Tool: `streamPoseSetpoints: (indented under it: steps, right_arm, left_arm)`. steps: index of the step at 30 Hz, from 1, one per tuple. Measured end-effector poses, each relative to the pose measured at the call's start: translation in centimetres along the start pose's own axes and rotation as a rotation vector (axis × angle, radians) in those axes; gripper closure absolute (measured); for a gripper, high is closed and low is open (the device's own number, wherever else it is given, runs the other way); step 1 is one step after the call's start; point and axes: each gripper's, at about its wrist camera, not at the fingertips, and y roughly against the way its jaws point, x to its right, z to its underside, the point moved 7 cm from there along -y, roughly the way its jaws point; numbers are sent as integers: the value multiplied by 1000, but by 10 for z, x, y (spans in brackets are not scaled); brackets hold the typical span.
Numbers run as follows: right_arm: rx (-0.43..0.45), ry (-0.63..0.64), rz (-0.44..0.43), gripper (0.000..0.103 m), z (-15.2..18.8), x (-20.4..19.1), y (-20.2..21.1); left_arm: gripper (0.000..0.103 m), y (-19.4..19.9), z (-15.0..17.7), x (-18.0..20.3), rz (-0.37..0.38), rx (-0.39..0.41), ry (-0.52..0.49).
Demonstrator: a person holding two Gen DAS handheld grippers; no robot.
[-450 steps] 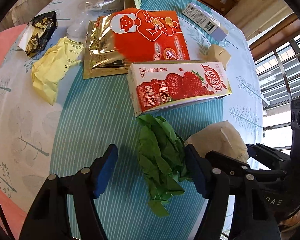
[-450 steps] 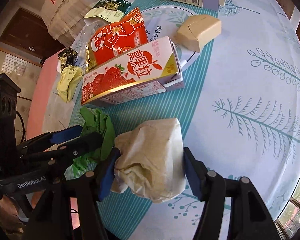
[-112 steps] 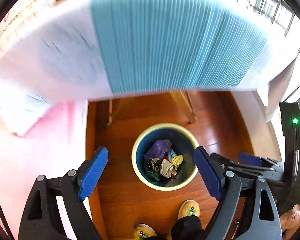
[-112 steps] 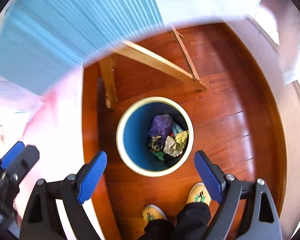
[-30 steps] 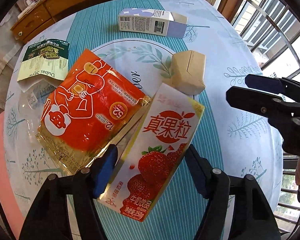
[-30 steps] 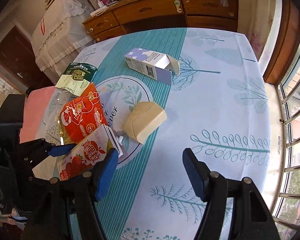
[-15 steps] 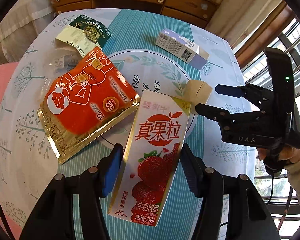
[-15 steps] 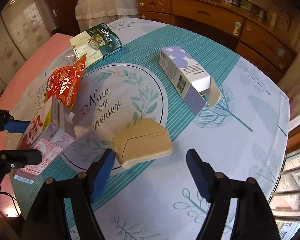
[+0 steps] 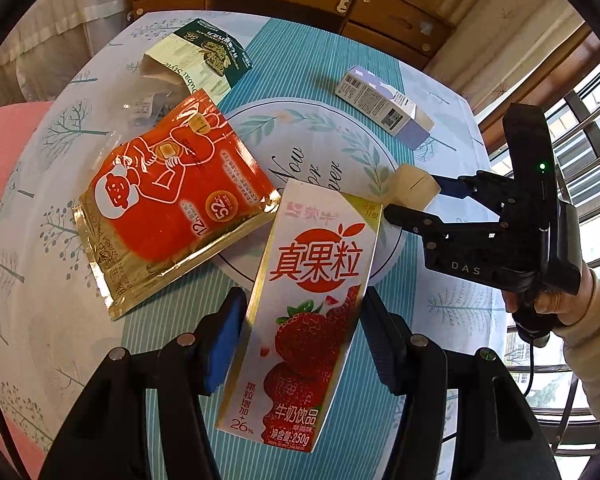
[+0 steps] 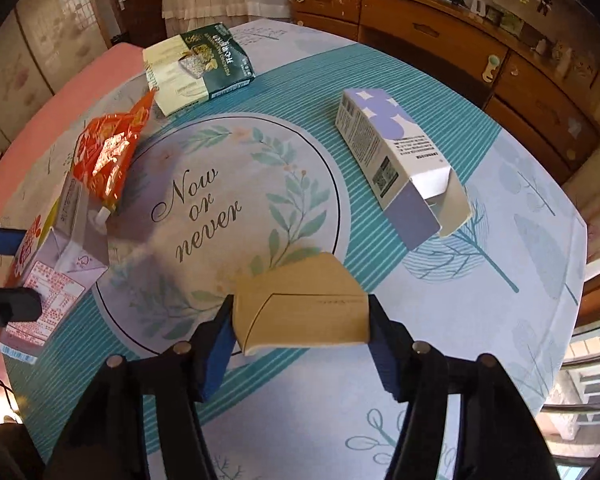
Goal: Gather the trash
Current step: 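Carry the milk carton and beige block with both grippers over the bin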
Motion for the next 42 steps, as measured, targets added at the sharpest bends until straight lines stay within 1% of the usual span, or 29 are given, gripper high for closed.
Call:
streamPoseSetpoints:
  steps: [4, 8, 15, 20, 25, 29, 33, 38, 42]
  right_arm:
    - [8, -109, -38, 42, 8, -3, 11]
    - [46, -185, -67, 42, 21, -16, 31]
    - [76, -310, -66, 42, 53, -48, 66]
    - [118, -412, -32, 42, 73, -83, 101]
    - [193, -550, 27, 42, 90, -132, 145]
    - [248, -594, 77, 42, 101, -186, 176]
    - [297, -635, 108, 42, 117, -244, 201]
    - [337, -678, 130, 42, 137, -311, 219]
    - [325, -697, 128, 42, 154, -355, 222]
  left_arm:
    - [47, 7, 0, 5, 29, 15, -12]
    - [47, 15, 3, 11, 62, 25, -36]
    - [47, 42, 26, 21, 101, 46, -117]
    - [47, 81, 51, 13, 140, 85, -181]
    - [47, 128, 82, -3, 176, 126, -262]
    - [47, 169, 114, -28, 196, 161, -327]
    - [47, 203, 146, -56, 211, 197, -361]
    - [47, 237, 183, -86, 217, 236, -404]
    - [47, 257, 214, -101, 206, 249, -456]
